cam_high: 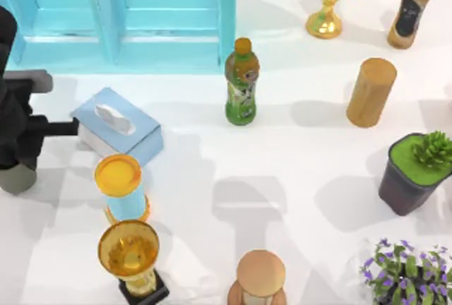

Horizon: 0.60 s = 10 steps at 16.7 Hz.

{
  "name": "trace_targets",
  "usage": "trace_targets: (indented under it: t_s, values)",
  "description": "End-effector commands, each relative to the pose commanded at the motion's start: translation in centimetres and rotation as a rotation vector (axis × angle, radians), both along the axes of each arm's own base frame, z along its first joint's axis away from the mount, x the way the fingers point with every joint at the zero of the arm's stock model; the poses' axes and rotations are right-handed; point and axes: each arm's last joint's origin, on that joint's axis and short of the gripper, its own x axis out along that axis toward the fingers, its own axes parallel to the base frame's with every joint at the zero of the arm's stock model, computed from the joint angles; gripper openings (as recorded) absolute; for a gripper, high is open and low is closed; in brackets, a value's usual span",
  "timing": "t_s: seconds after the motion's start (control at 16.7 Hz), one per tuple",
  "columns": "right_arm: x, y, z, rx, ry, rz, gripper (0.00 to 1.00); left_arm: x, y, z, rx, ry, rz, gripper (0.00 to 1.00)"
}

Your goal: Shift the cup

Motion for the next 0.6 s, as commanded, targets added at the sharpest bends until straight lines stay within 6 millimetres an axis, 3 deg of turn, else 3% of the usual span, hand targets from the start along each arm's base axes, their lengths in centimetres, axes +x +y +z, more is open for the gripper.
trace_targets:
  t_s: [0.6]
  values:
    - [0.0, 0.0, 0.0, 0.0, 0.0, 0.0, 1.0, 0.0, 0.0, 0.0, 0.0, 0.0, 0.0, 0.9]
